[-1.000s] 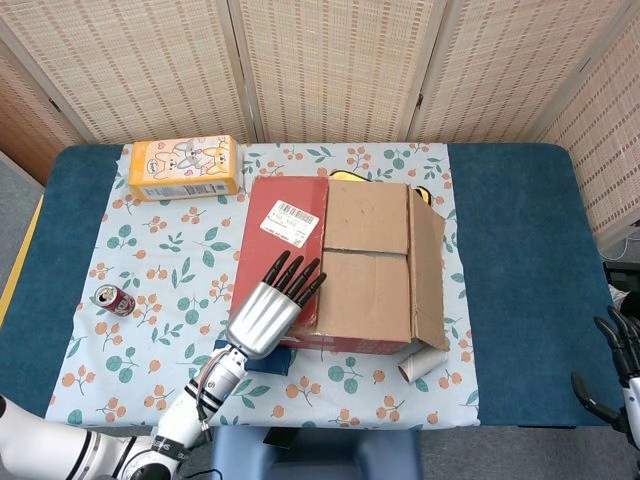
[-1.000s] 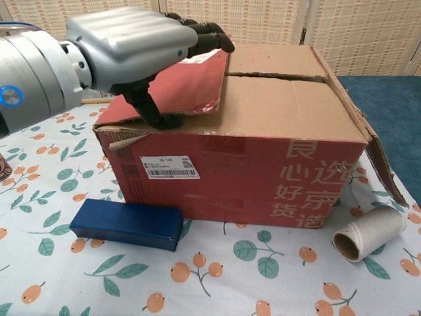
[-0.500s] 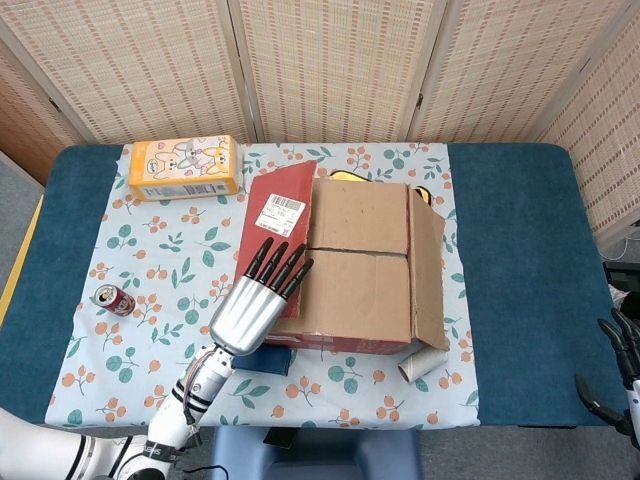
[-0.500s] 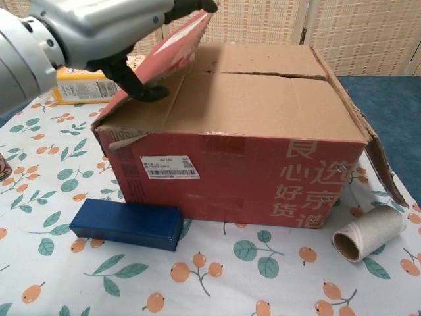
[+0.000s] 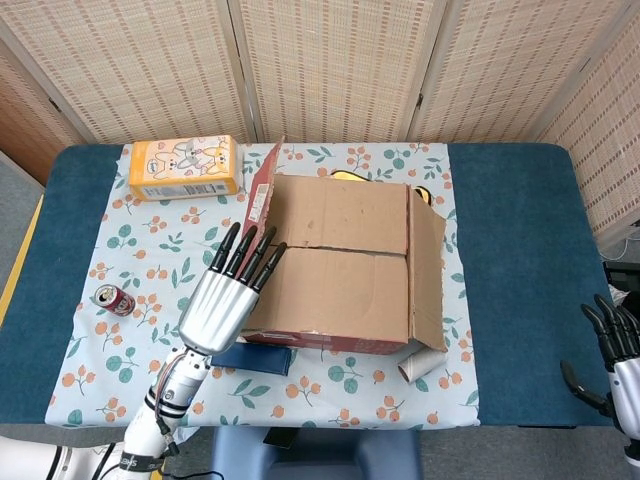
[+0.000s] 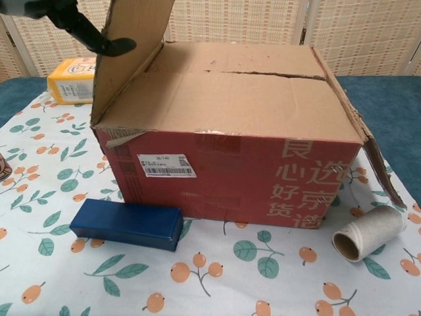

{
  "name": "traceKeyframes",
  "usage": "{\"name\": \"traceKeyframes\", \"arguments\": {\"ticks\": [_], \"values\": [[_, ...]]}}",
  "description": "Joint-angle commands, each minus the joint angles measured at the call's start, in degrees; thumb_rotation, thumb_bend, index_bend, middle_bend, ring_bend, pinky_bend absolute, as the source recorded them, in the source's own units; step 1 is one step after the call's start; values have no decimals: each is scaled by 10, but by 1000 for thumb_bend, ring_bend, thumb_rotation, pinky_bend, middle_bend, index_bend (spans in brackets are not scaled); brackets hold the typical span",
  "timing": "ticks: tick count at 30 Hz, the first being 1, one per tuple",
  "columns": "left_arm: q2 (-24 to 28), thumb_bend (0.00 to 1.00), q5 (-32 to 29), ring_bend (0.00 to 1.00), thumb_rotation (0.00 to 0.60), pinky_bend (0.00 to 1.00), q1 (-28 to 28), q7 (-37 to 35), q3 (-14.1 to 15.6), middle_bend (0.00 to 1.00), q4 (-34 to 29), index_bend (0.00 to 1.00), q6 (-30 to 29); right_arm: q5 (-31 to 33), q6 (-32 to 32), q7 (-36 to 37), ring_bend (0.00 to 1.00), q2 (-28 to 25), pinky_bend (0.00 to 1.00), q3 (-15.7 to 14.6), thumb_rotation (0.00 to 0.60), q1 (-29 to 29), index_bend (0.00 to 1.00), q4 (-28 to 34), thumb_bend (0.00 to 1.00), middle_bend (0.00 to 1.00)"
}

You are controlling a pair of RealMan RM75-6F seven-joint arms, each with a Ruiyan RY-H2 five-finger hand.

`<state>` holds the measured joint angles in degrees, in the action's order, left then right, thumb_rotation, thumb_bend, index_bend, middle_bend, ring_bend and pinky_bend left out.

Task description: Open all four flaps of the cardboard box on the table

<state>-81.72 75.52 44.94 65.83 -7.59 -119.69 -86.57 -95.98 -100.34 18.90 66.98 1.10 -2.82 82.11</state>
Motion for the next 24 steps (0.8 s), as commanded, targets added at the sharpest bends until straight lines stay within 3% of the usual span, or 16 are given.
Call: {"name": "traceKeyframes", "arguments": {"ticks": [1,4,13,24], "values": [[5,346,8,0,600,0,-12,9,-1,0,-12,0,-10,-1,2,-3,0,1,0,0,600,1,0,1,447,0],[11,345,11,0,600,0,-23,13,-1,0,-12,0,-16,10,23,-27,0,2,0,17,600,20,0,27,447,0],[48,346,14,0,600,0,-60,-16,-11,0,-3,0,-31,18,28,-42,0,-2,0,18,600,19,0,42,447,0],[126,344,-33,0,600,0,-128,-131,-5,0,33,0,-29,13,23,-59,0,2,0,16,600,17,0,44,447,0]]}}
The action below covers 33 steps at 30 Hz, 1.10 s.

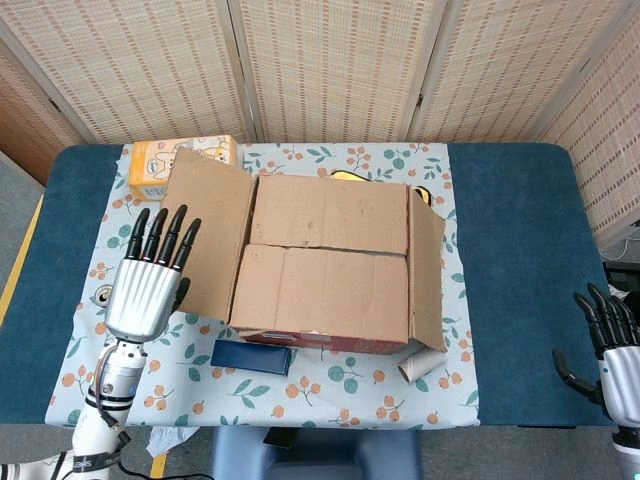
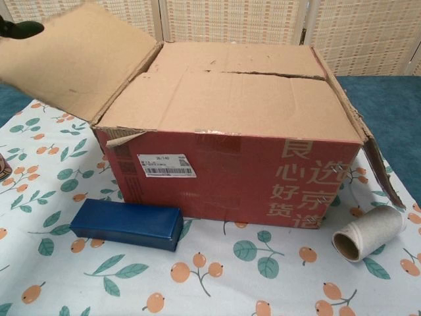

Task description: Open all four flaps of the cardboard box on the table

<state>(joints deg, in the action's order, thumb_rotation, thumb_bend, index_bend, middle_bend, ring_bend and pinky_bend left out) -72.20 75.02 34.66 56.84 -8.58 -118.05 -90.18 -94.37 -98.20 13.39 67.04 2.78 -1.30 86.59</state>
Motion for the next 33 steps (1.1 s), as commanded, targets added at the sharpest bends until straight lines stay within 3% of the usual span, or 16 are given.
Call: {"name": "traceKeyframes", "arguments": {"ticks": [1,5,8,11,16,24,33], "values": [[40,345,-38,0,600,0,-32,-52,6,0,20,0,11,-5,4,-6,0,3,0,-1,600,4,0,-2,447,0],[73,345,-51,0,600,0,-53,-126,16,0,36,0,36,-6,21,-29,0,0,0,2,600,15,0,9,447,0],[89,346,-21,0,600,0,-70,-198,39,0,56,0,61,-5,36,-62,0,-17,0,12,600,30,0,42,447,0],[103,346,-10,0,600,0,-79,-221,61,0,67,0,86,2,62,-100,0,-35,0,24,600,48,0,82,447,0],[114,346,4,0,600,0,-93,-250,71,0,89,0,97,28,134,-183,0,-79,0,53,600,97,0,178,446,0],[119,347,38,0,600,0,-135,-314,93,0,143,0,83,174,307,-313,0,-79,0,112,600,217,0,256,447,0],[80,346,75,0,600,0,-181,-428,101,0,245,0,53,377,432,-373,0,-18,0,168,600,359,0,228,447,0]]}}
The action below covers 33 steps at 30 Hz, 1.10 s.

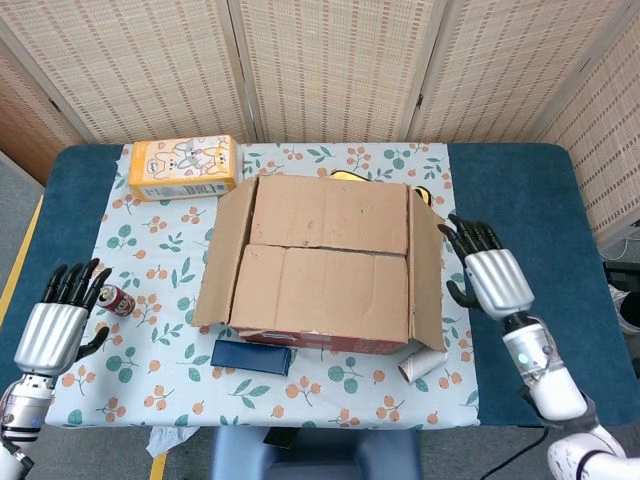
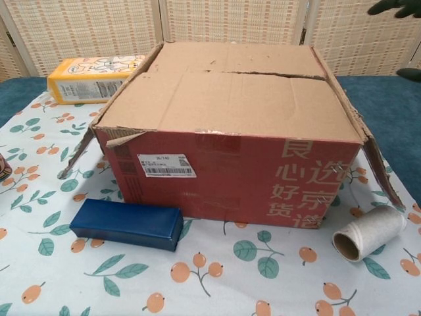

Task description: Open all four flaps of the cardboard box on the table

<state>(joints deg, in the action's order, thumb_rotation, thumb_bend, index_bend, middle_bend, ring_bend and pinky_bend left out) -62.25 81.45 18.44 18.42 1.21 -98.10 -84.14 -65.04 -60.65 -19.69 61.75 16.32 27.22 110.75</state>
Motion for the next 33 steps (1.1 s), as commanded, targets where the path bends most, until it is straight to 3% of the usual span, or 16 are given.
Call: {"name": "traceKeyframes", "arguments": {"ticks": [1,9,20,33], "values": [[-21,346,7,0,600,0,-21,-50,1,0,53,0,-6,96,61,-51,0,43,0,34,600,87,0,-21,447,0],[-34,346,22,0,600,0,-40,-106,-13,0,108,0,-27,154,58,-100,0,107,0,33,600,165,0,-73,447,0],[-34,347,30,0,600,0,-59,-181,-27,0,150,0,-38,193,40,-147,0,174,0,9,600,220,0,-142,447,0],[-35,347,44,0,600,0,-69,-243,-39,0,187,0,-42,183,17,-150,0,243,0,24,600,270,0,-255,446,0]]}}
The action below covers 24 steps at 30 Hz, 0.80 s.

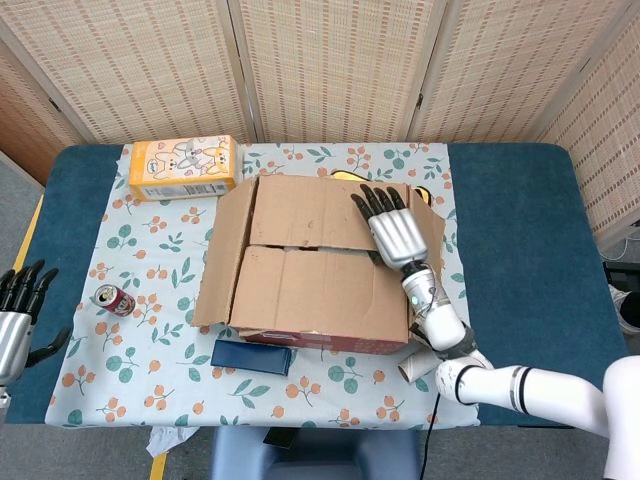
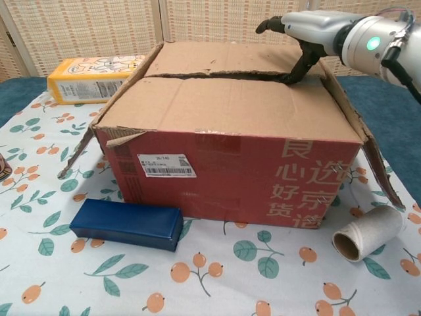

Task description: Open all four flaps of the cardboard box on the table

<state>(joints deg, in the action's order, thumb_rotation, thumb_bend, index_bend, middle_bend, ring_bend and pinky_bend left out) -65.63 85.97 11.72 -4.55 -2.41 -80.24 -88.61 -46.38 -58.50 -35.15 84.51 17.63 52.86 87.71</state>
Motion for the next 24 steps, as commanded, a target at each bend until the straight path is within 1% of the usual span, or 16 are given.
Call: {"name": "traceKeyframes", "arguments": {"ticks": [1,14,16,20,24], "values": [[-1,347,-3,0,600,0,-2,-19,-4,0,12,0,4,-2,-5,9,0,17,0,15,600,16,0,-28,446,0],[1,346,-14,0,600,0,-10,-53,-19,0,30,0,9,26,-4,55,0,-12,0,84,600,42,0,-45,447,0],[2,346,-15,0,600,0,-10,-58,-21,0,32,0,12,34,1,65,0,-17,0,94,600,46,0,-57,447,0],[7,347,-13,0,600,0,-10,-90,-23,0,39,0,17,48,16,83,0,-24,0,110,600,56,0,-93,447,0],[8,347,-24,0,600,0,-10,-106,-29,0,50,0,27,61,49,105,0,-19,0,125,600,79,0,-166,447,0]]}}
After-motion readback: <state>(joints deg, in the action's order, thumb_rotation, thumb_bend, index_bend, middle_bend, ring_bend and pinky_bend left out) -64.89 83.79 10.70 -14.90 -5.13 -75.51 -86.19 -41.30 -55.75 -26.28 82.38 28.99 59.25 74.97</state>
